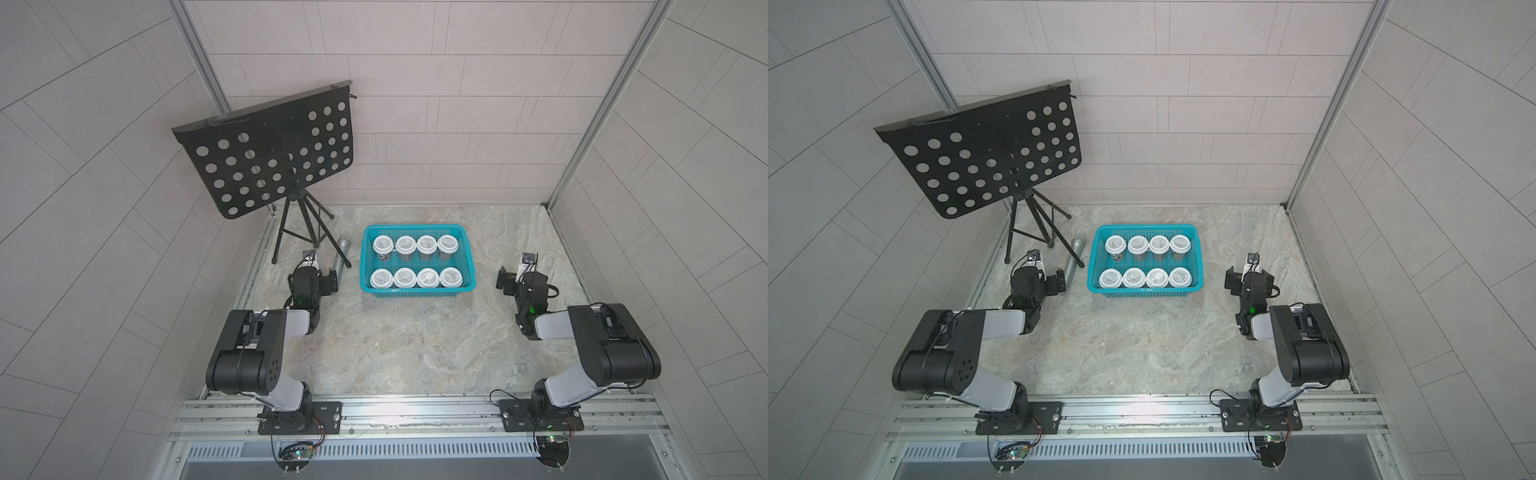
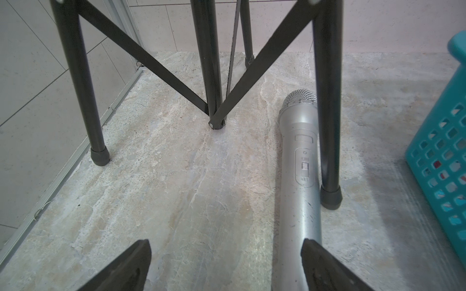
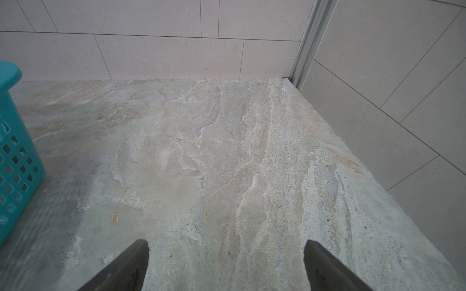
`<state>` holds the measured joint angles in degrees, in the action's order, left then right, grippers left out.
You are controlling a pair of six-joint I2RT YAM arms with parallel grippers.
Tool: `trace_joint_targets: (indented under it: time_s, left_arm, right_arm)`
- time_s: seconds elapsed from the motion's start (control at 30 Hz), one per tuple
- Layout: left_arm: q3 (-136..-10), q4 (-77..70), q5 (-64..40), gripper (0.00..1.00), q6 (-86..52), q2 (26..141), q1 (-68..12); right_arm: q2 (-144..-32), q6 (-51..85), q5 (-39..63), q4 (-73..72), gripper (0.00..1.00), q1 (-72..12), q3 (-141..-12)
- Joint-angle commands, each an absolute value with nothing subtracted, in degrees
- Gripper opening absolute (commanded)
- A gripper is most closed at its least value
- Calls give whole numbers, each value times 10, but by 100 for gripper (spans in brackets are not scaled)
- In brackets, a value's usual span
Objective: Put the yogurt in the basket
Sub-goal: Reset both arms
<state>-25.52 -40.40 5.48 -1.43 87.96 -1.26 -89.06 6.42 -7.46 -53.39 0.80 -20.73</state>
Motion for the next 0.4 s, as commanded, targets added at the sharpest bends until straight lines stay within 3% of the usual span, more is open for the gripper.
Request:
trace_joint_targets:
  time_s: [0.0, 0.37]
  left_arm:
    - [-258, -414, 61, 100, -13, 877, -10]
    - [-258, -414, 60, 100, -13, 877, -10]
  right_arm:
    - [-893, 63, -72, -544, 100, 8, -205]
    - [-893, 63, -72, -545, 100, 7, -205]
